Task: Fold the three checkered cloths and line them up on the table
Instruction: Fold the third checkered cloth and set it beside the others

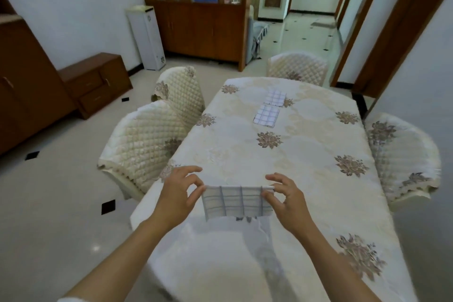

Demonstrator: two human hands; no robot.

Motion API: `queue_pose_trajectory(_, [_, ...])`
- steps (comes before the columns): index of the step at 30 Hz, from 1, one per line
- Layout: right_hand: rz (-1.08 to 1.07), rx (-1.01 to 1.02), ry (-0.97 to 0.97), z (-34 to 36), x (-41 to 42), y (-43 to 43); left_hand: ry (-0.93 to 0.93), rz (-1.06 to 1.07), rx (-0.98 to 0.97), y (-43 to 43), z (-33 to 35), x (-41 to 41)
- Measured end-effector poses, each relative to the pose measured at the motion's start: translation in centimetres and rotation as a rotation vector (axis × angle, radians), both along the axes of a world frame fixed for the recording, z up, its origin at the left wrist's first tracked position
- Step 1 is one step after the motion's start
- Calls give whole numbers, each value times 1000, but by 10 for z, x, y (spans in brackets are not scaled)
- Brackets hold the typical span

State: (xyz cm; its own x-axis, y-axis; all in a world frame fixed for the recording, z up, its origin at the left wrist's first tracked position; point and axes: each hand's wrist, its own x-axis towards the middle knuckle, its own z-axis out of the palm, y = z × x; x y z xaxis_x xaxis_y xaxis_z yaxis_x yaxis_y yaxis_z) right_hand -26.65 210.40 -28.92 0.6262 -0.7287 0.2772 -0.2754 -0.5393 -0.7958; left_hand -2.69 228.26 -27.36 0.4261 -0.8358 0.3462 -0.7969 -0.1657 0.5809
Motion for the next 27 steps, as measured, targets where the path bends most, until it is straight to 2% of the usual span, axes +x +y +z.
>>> queue_pose_trajectory(6, [-243,-4,-31,11,80,42,107,-107,22,12,23,91])
queue_pose_trajectory(12, [-290,66,-1,16,139,69,140,-161,-47,19,30,158])
queue_pose_trajectory(18, [-319,85,4,10,192,55,103,-193,-29,1,15,212])
queue_pose_trajectory(27, [-432,217,-123,-23,292,7,15,-298,82,-79,26,316])
